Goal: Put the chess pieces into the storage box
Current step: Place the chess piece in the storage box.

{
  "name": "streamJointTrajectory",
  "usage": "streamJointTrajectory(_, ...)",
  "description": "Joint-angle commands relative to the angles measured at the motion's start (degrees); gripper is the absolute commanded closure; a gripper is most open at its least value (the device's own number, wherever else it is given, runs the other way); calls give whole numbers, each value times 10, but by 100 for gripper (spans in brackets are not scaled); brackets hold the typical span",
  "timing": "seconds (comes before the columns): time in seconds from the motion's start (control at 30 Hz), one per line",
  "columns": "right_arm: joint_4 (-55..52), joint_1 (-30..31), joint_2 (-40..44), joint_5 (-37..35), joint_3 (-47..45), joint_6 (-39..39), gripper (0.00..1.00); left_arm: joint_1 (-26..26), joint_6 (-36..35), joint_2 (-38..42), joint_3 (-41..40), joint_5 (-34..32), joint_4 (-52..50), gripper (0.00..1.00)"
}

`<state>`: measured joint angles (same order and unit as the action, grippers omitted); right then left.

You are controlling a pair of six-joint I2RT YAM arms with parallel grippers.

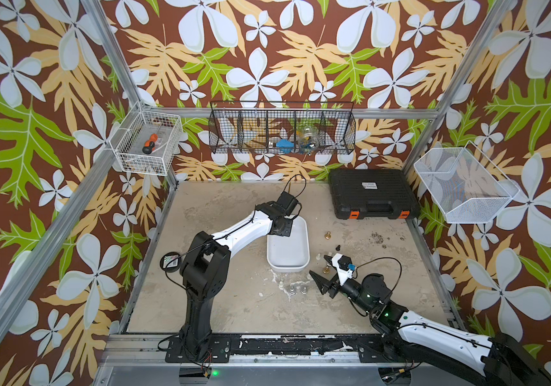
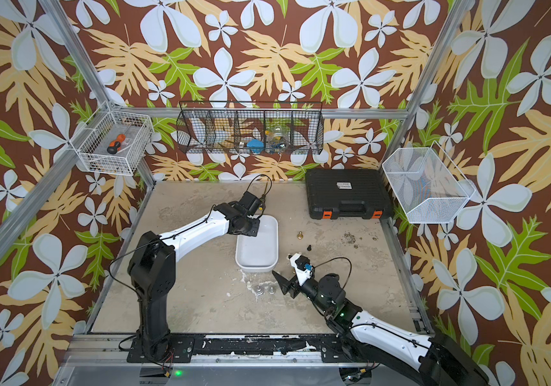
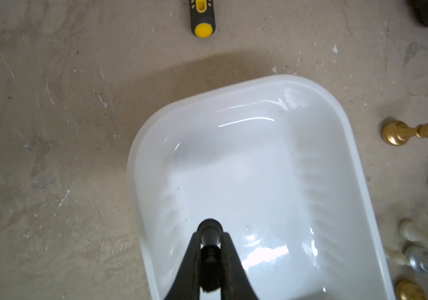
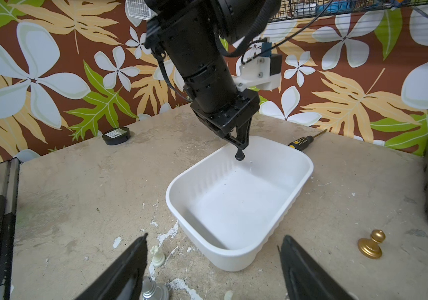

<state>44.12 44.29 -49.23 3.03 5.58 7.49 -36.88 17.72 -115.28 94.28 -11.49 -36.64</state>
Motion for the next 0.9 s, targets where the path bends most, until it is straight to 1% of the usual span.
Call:
streamJointTrajectory(0.0,10,1,-5,-2,1,0,19,4,-25,-40,40,5,12,96)
streamJointTrajectory(0.13,8,1,-9,-2,3,0,19,8,-32,-92,87,-4,11,95)
streamJointTrajectory(0.23,7,1,-5,-4,2,-1,19,11,-31,-114,112,-1,-2,95)
streamJointTrajectory(0.3,8,1,-1,-7,0,-1,19,11,-29,-117,111,-2,-2,95)
streamJointTrajectory(0.43,10,1,3,-6,-1,0,19,12,-20,-118,102,-25,0,95)
streamJointTrajectory(0.87,9,1,12,0,-3,2,19,23,10,-116,63,-31,36,95)
